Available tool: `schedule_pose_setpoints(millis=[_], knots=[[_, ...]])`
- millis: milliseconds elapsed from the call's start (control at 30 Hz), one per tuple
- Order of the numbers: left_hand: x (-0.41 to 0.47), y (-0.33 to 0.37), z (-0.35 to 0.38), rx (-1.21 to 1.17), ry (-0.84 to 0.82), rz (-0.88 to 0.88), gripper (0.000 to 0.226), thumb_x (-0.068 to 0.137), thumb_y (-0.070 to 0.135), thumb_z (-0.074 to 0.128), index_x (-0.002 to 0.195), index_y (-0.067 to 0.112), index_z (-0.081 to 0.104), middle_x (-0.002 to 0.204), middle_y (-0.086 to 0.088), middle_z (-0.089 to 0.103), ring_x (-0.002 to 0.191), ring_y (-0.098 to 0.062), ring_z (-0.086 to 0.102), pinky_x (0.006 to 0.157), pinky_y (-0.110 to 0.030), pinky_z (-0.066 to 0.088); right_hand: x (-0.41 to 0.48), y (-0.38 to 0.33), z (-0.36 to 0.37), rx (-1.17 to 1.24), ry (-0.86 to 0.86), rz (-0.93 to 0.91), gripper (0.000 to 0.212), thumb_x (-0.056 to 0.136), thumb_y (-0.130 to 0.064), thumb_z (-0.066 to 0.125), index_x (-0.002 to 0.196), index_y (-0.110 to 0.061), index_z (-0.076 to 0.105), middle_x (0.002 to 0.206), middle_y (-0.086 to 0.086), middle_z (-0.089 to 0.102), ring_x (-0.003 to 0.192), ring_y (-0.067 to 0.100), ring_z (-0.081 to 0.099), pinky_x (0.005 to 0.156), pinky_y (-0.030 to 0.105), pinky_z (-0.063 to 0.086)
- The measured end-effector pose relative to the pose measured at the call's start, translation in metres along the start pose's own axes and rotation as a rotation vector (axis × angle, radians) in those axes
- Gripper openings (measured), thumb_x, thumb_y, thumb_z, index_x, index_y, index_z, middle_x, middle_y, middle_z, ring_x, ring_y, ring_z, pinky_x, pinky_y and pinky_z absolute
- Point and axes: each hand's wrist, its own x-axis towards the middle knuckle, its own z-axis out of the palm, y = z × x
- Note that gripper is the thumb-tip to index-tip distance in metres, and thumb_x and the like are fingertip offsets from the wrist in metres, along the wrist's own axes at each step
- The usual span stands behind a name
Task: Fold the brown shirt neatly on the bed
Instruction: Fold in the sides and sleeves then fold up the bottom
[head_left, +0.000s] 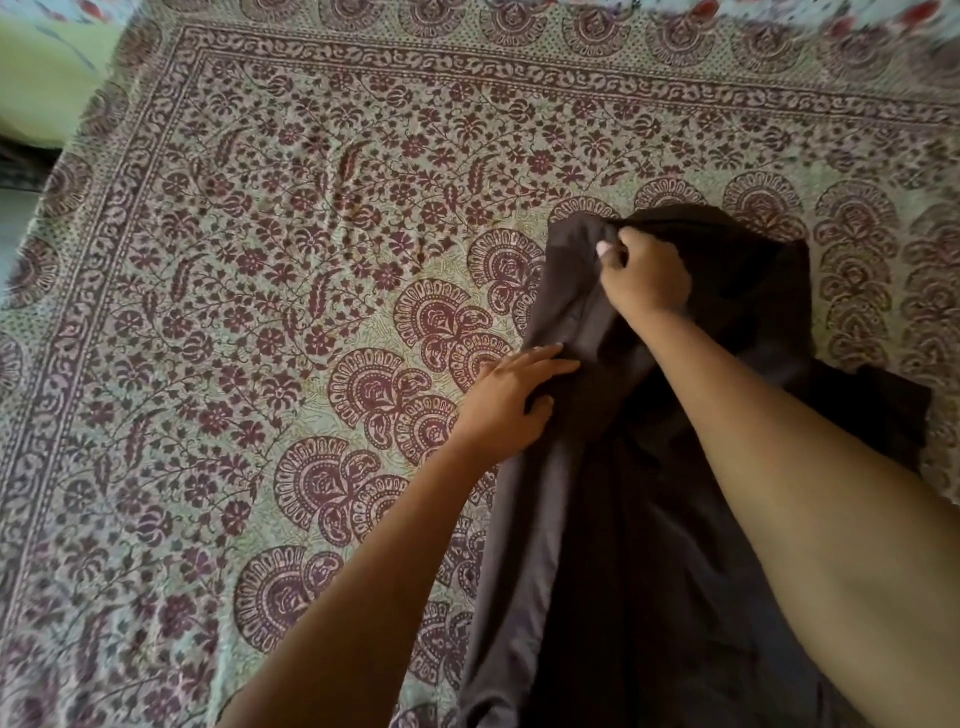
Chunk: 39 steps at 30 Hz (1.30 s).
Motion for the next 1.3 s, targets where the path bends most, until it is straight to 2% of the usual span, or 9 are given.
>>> schedule_pose_setpoints(millis=[100,267,500,600,800,933,1100,1233,1300], knots=[[0.001,0.000,0.004,0.171,-0.111,0.015,0.056,0.084,0.027,0.052,0.139,0.031,0.041,0.153,0.008,0.030,0.143,-0.015,0.023,0.112,-0.034,0.016,-0.003,0.015,0.009,-0.194,-0.045,-0.071,0.035,0.092,-0.040,0.048,0.102,-0.008,0.054,0.113,0.023,0.056,0.107,0.041,0.049,0.084,0.045,0.039],[-0.011,0.012,0.015,0.308,-0.169,-0.051,0.061,0.090,0.036,0.050,0.146,0.033,0.025,0.159,0.004,0.012,0.147,-0.017,0.007,0.116,-0.038,0.005,-0.039,0.009,0.015,-0.318,0.089,-0.219,0.070,0.086,-0.040,0.054,0.142,-0.008,0.028,0.142,0.022,0.036,0.132,0.038,0.032,0.112,0.051,0.017],[-0.111,0.021,0.031,0.348,-0.281,-0.154,0.060,0.091,0.034,0.048,0.146,0.035,0.024,0.159,0.003,0.005,0.147,-0.018,0.004,0.116,-0.038,0.008,-0.207,0.039,0.033,-0.262,-0.096,-0.367,0.053,0.079,-0.028,0.053,0.127,-0.006,0.053,0.138,0.021,0.046,0.129,0.035,0.044,0.110,0.047,0.027],[-0.167,0.029,0.046,0.358,-0.318,-0.200,0.057,0.092,0.033,0.046,0.145,0.035,0.026,0.159,0.004,0.004,0.147,-0.018,0.003,0.116,-0.039,0.008,-0.291,0.052,0.035,-0.212,-0.208,-0.324,0.056,0.080,-0.032,0.039,0.129,-0.009,0.052,0.139,0.020,0.046,0.128,0.033,0.045,0.107,0.045,0.032],[-0.287,0.055,0.079,0.196,-0.320,-0.302,0.064,0.088,0.032,0.053,0.146,0.031,0.025,0.158,0.006,0.013,0.146,-0.017,0.011,0.117,-0.040,0.019,-0.406,0.046,0.028,0.176,-0.346,-0.130,0.054,0.081,-0.025,0.048,0.131,-0.004,0.047,0.131,0.020,0.049,0.120,0.036,0.049,0.099,0.042,0.041],[-0.371,0.069,0.098,0.176,-0.156,-0.536,0.078,0.080,0.026,0.062,0.146,0.028,0.020,0.144,-0.002,0.027,0.127,-0.025,0.039,0.092,-0.039,0.046,-0.437,0.024,0.026,0.556,-0.435,0.268,0.061,0.085,-0.017,0.062,0.138,-0.004,0.035,0.119,0.017,0.058,0.108,0.028,0.057,0.094,0.039,0.044],[-0.420,0.079,0.109,0.217,-0.017,-0.649,0.049,0.078,0.011,0.057,0.124,0.020,0.043,0.118,-0.004,0.052,0.093,-0.029,0.062,0.065,-0.037,0.047,-0.441,0.015,0.042,0.576,-0.677,0.422,0.039,0.080,-0.026,0.068,0.107,0.001,0.059,0.098,0.019,0.067,0.098,0.033,0.062,0.086,0.042,0.048],[-0.430,0.094,0.116,0.300,-0.022,-0.373,0.053,0.059,0.013,0.070,0.110,0.019,0.055,0.092,0.002,0.063,0.058,-0.018,0.063,0.042,-0.023,0.038,-0.445,0.020,0.039,0.706,-0.497,0.506,0.015,0.077,-0.015,0.055,0.064,-0.013,0.047,0.066,0.005,0.052,0.070,0.026,0.053,0.064,0.037,0.044],[-0.428,0.098,0.127,0.245,-0.157,-0.283,0.051,0.075,0.015,0.057,0.125,0.022,0.048,0.105,0.000,0.059,0.074,-0.025,0.066,0.055,-0.030,0.049,-0.446,0.035,0.037,0.654,-0.389,0.577,0.013,0.080,-0.015,0.049,0.067,-0.011,0.048,0.072,0.012,0.053,0.070,0.028,0.050,0.064,0.036,0.041]])
